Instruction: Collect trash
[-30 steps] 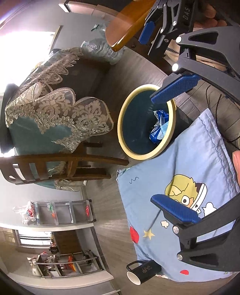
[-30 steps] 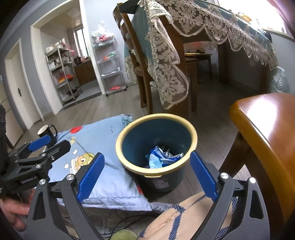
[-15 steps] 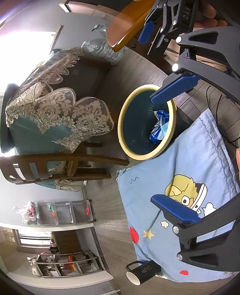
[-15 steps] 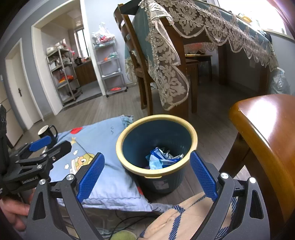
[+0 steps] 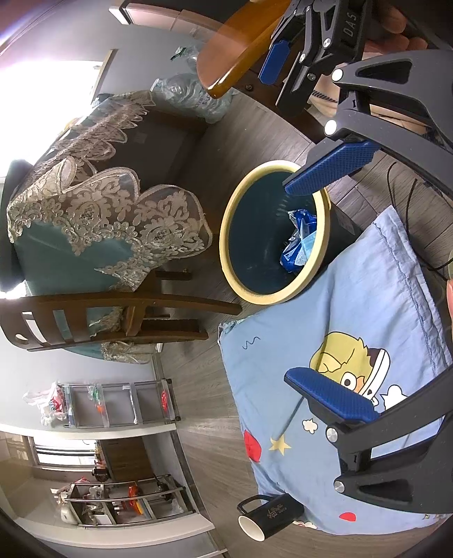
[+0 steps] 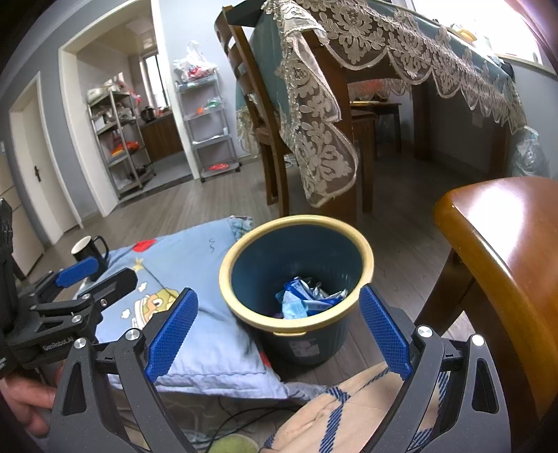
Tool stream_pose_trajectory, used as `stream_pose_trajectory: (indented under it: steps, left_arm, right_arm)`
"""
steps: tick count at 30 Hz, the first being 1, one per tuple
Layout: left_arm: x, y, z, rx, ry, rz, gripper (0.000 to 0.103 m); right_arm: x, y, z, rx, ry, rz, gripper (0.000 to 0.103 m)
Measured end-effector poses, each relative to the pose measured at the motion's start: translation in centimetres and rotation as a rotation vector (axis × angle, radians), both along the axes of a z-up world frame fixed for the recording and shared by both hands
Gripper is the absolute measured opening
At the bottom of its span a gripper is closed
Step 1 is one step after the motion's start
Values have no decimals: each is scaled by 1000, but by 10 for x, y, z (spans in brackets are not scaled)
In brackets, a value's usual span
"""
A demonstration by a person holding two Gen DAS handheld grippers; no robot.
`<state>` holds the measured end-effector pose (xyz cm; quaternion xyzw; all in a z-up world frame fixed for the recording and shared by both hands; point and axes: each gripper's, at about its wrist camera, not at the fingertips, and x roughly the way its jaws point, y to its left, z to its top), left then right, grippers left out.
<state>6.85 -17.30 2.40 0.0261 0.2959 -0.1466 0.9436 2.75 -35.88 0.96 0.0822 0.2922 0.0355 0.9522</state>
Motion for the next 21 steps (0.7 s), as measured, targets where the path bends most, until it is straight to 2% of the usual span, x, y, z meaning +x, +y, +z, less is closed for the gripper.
stream_pose_trajectory:
  steps: [21]
  left_arm:
    - [0, -1, -1, 2, 2, -1, 97]
  right_arm:
    - [0, 0, -1, -1, 1, 3, 93]
